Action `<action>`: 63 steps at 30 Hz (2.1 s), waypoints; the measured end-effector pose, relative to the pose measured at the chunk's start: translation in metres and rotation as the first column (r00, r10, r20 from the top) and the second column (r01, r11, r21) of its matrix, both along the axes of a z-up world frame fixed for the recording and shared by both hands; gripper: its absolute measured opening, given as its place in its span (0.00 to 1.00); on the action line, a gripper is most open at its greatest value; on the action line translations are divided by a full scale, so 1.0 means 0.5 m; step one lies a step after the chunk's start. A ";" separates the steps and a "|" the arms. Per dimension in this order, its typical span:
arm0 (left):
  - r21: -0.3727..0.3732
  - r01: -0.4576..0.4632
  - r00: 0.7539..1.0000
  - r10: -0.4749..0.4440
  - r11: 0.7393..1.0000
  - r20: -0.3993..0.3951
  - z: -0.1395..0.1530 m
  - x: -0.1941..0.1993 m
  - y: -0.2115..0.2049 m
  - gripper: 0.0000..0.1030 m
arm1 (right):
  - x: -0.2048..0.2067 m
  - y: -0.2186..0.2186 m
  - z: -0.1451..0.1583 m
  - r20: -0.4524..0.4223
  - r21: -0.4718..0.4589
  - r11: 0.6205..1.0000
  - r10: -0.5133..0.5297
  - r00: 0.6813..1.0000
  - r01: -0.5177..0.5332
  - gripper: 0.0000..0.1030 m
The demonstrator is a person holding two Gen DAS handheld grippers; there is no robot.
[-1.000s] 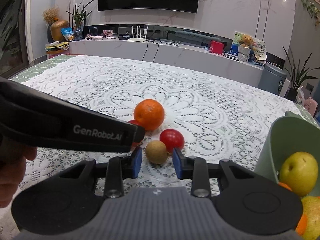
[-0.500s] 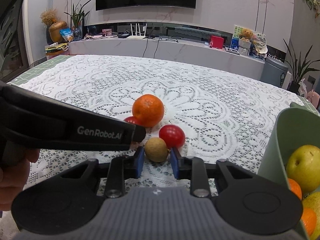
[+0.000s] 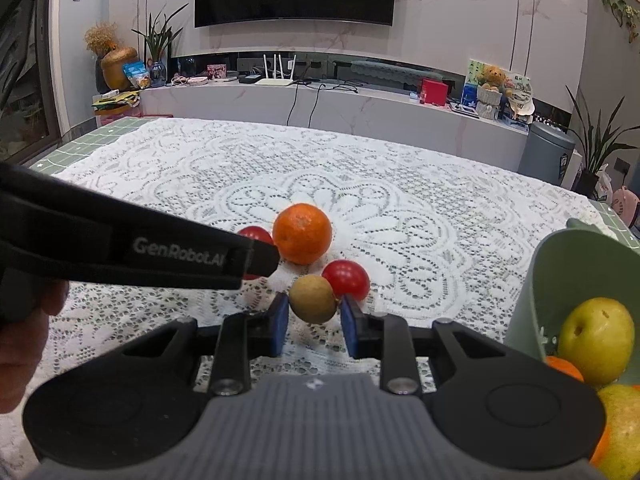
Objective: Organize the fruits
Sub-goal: 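Grasp a red plum with the left tool while the right tool grasps another kiwi, then carry the red plum and kiwi into the green colander and open both tools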
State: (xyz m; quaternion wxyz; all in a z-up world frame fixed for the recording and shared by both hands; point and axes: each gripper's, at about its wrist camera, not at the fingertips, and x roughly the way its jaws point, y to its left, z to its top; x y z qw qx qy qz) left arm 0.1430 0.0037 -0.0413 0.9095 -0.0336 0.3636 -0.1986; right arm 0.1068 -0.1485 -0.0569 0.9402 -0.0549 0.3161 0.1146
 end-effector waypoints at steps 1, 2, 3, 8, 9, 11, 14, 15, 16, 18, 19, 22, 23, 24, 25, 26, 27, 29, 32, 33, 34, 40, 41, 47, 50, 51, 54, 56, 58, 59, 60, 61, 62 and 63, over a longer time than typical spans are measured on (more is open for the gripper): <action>0.000 0.000 1.000 0.000 1.000 0.005 0.005 -0.005 0.002 0.33 | -0.003 -0.001 0.004 0.002 -0.003 1.000 -0.002 1.000 0.002 0.24; 0.000 -0.002 1.000 0.002 1.000 0.011 0.010 -0.012 0.004 0.33 | -0.008 -0.003 0.008 0.004 -0.001 1.000 -0.003 1.000 0.003 0.24; -0.001 -0.004 1.000 0.004 1.000 0.016 0.015 -0.018 0.007 0.33 | -0.013 -0.005 0.013 0.006 0.005 1.000 -0.002 1.000 0.002 0.24; -0.018 -0.022 0.999 0.022 1.000 0.038 0.039 -0.051 0.024 0.33 | -0.043 -0.010 0.039 0.024 0.011 1.000 0.007 1.000 -0.008 0.24; -0.022 -0.023 0.999 0.023 1.000 0.043 0.045 -0.057 0.026 0.33 | -0.049 -0.010 0.045 0.028 0.010 1.000 0.010 1.000 -0.010 0.24; -0.026 -0.021 0.998 0.022 0.999 0.055 0.057 -0.071 0.028 0.33 | -0.065 -0.012 0.059 0.040 0.007 1.000 0.012 0.999 -0.012 0.24; -0.029 -0.011 0.997 0.013 1.000 0.074 0.075 -0.086 0.026 0.33 | -0.084 -0.016 0.079 0.048 -0.015 1.000 0.001 0.999 0.000 0.24; -0.031 -0.009 0.997 0.011 0.999 0.079 0.080 -0.092 0.025 0.33 | -0.090 -0.020 0.085 0.049 -0.018 1.000 -0.005 0.999 0.006 0.24; -0.035 -0.006 0.996 0.009 0.999 0.083 0.085 -0.098 0.023 0.33 | -0.096 -0.025 0.092 0.049 -0.017 1.000 -0.011 0.999 0.012 0.24; -0.048 0.000 0.996 0.004 0.999 0.088 0.093 -0.110 0.016 0.33 | -0.105 -0.036 0.104 0.048 -0.015 1.000 -0.025 0.999 0.026 0.24; -0.053 0.006 0.996 -0.001 0.999 0.089 0.097 -0.114 0.011 0.33 | -0.111 -0.043 0.111 0.048 -0.020 0.999 -0.033 0.998 0.034 0.24; -0.068 0.031 0.995 -0.024 0.997 0.100 0.110 -0.130 -0.008 0.33 | -0.129 -0.065 0.126 0.049 -0.031 0.998 -0.053 0.997 0.055 0.24; -0.069 0.042 0.994 -0.034 0.997 0.104 0.113 -0.135 -0.016 0.33 | -0.137 -0.075 0.131 0.049 -0.034 0.998 -0.060 0.997 0.062 0.24; -0.068 0.053 0.993 -0.045 0.996 0.108 0.115 -0.138 -0.025 0.33 | -0.144 -0.085 0.136 0.047 -0.037 0.997 -0.068 0.997 0.070 0.24; -0.065 0.067 0.992 -0.059 0.996 0.111 0.117 -0.142 -0.034 0.33 | -0.152 -0.097 0.140 0.044 -0.041 0.996 -0.077 0.996 0.079 0.24; -0.060 0.082 0.991 -0.074 0.995 0.115 0.120 -0.145 -0.044 0.33 | -0.159 -0.109 0.144 0.041 -0.044 0.995 -0.089 0.995 0.091 0.24; -0.056 0.097 0.989 -0.090 0.994 0.119 0.122 -0.148 -0.055 0.33 | -0.163 -0.121 0.149 0.039 -0.046 0.994 -0.101 0.994 0.103 0.24; -0.049 0.131 0.984 -0.124 0.990 0.127 0.128 -0.153 -0.076 0.33 | -0.171 -0.149 0.159 0.030 -0.045 0.990 -0.129 0.991 0.130 0.24; -0.033 0.180 0.975 -0.174 0.983 0.136 0.134 -0.158 -0.111 0.33 | -0.176 -0.187 0.173 0.015 -0.044 0.984 -0.174 0.985 0.175 0.24; -0.025 0.195 0.972 -0.190 0.980 0.138 0.136 -0.158 -0.124 0.33 | -0.177 -0.199 0.178 0.010 -0.045 0.981 -0.187 0.982 0.188 0.24; -0.014 0.213 0.968 -0.209 0.977 0.138 0.140 -0.157 -0.138 0.33 | -0.177 -0.212 0.183 0.005 -0.047 0.978 -0.203 0.979 0.203 0.24; 0.083 0.309 0.940 -0.318 0.947 0.126 0.149 -0.149 -0.226 0.33 | -0.165 -0.290 0.196 -0.051 -0.079 0.957 -0.285 0.957 0.281 0.24; 0.103 0.327 0.933 -0.339 0.939 0.122 0.149 -0.146 -0.241 0.33 | -0.161 -0.302 0.195 -0.067 -0.086 0.955 -0.290 0.955 0.284 0.24; 0.190 0.407 0.902 -0.426 0.893 0.070 0.137 -0.122 -0.313 0.33 | -0.129 -0.354 0.180 -0.133 -0.123 0.951 -0.298 0.945 0.283 0.24; 0.239 0.445 0.884 -0.466 0.863 0.036 0.127 -0.108 -0.345 0.33 | -0.110 -0.374 0.169 -0.161 -0.116 0.955 -0.289 0.944 0.273 0.24; 0.253 0.459 0.877 -0.480 0.852 0.022 0.123 -0.103 -0.355 0.33 | -0.103 -0.377 0.165 -0.167 -0.115 0.955 -0.290 0.942 0.274 0.24; 0.286 0.483 0.865 -0.501 0.827 -0.013 0.111 -0.091 -0.378 0.33 | -0.087 -0.380 0.154 -0.176 -0.119 0.954 -0.293 0.940 0.275 0.24; 0.308 0.493 0.861 -0.507 0.814 -0.038 0.102 -0.080 -0.393 0.33 | -0.074 -0.384 0.145 -0.179 -0.132 0.952 -0.297 0.938 0.276 0.24; 0.334 0.499 0.857 -0.512 0.800 -0.055 0.093 -0.070 -0.404 0.33 | -0.065 -0.386 0.136 -0.188 -0.140 0.951 -0.300 0.935 0.276 0.24; 0.348 0.503 0.854 -0.516 0.791 -0.062 0.089 -0.066 -0.408 0.33 | -0.059 -0.388 0.132 -0.195 -0.138 0.952 -0.296 0.935 0.273 0.24; 0.361 0.510 0.850 -0.522 0.781 -0.070 0.088 -0.066 -0.413 0.33 | -0.053 -0.390 0.128 -0.204 -0.135 0.953 -0.294 0.934 0.270 0.24; 0.373 0.517 0.845 -0.529 0.770 -0.079 0.085 -0.063 -0.417 0.33 | -0.049 -0.392 0.125 -0.212 -0.134 0.954 -0.294 0.932 0.270 0.24; 0.386 0.525 0.840 -0.535 0.758 -0.091 0.080 -0.059 -0.421 0.33 | -0.045 -0.394 0.121 -0.219 -0.133 0.953 -0.295 0.930 0.271 0.24; 0.396 0.531 0.836 -0.539 0.749 -0.101 0.077 -0.056 -0.425 0.33 | -0.042 -0.395 0.119 -0.225 -0.133 0.953 -0.296 0.928 0.272 0.24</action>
